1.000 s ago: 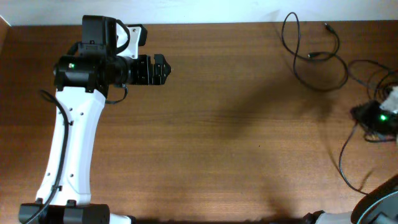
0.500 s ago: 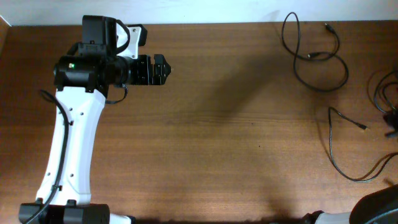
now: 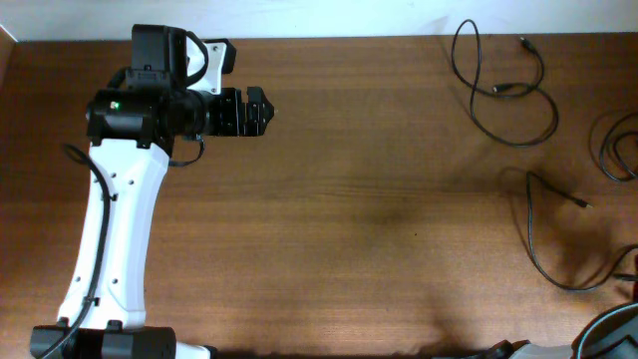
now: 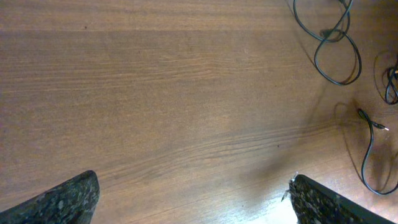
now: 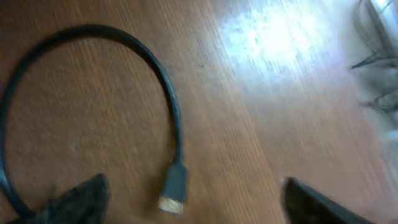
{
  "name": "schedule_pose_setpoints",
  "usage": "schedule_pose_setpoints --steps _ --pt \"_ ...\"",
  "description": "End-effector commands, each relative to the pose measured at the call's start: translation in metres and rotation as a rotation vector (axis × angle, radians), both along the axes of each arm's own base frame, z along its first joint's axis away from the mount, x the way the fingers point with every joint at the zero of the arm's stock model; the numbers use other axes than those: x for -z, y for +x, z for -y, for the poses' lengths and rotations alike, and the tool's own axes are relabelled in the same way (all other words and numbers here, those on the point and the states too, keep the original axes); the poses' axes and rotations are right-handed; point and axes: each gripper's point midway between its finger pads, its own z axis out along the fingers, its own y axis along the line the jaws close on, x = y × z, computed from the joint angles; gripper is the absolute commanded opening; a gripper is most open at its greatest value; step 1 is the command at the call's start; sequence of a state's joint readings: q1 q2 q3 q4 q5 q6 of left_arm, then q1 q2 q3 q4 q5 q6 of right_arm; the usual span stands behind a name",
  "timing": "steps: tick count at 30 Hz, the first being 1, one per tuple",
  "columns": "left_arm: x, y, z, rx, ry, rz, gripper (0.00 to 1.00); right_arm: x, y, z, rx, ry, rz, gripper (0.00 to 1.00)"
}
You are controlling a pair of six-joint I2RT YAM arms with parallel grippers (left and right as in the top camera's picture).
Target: Untangle cables
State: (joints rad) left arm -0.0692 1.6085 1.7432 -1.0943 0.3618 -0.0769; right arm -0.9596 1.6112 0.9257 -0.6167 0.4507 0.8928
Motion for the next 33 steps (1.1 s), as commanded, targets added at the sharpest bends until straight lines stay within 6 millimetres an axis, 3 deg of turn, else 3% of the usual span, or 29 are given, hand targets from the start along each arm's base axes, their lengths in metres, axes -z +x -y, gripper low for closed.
schedule_pose_setpoints --steps 1,3,6,9,12,16,19,21,25,28,31,33 --pt "-0.001 0.002 0.000 -0.011 -0.005 -0.002 0.99 0.021 -0.004 -0.003 0.002 -0.002 -0.005 0.73" --pt "-0.001 0.002 0.000 -0.011 -0.005 -0.002 0.99 0.040 -0.005 -0.009 -0.002 0.029 -0.005 0.62" --pt "-0.001 0.002 0.000 -0.011 -0.005 -0.002 0.99 0.054 -0.006 -0.010 -0.003 0.055 -0.024 0.55" --pt "-0.001 0.002 0.000 -0.011 -0.005 -0.002 0.99 0.055 -0.002 -0.005 -0.008 0.041 -0.014 0.19" --pt "-0.001 0.002 0.000 -0.011 -0.005 -0.002 0.99 0.053 0.002 -0.003 -0.030 0.044 -0.005 0.05" --pt "-0.001 0.002 0.000 -0.011 -0.005 -0.002 0.99 0.050 0.018 -0.001 -0.155 0.083 0.017 0.04" --pt "-0.001 0.002 0.000 -0.011 -0.005 -0.002 0.99 0.043 0.042 -0.006 -0.225 0.127 0.134 0.04" --pt "-0.001 0.002 0.000 -0.011 -0.005 -0.002 0.99 0.023 0.066 -0.004 -0.343 0.126 0.208 0.04" --pt "-0.001 0.002 0.000 -0.011 -0.005 -0.002 0.99 -0.039 0.089 -0.006 -0.414 0.028 0.261 0.04" --pt "-0.001 0.002 0.000 -0.011 -0.005 -0.002 0.99 -0.069 0.135 -0.042 -0.581 -0.007 0.339 0.04" --pt "-0.001 0.002 0.000 -0.011 -0.005 -0.002 0.99 -0.063 0.190 -0.103 -0.819 0.033 0.332 0.04" --pt "-0.001 0.002 0.000 -0.011 -0.005 -0.002 0.99 -0.054 0.208 -0.128 -0.907 0.043 0.296 0.04"
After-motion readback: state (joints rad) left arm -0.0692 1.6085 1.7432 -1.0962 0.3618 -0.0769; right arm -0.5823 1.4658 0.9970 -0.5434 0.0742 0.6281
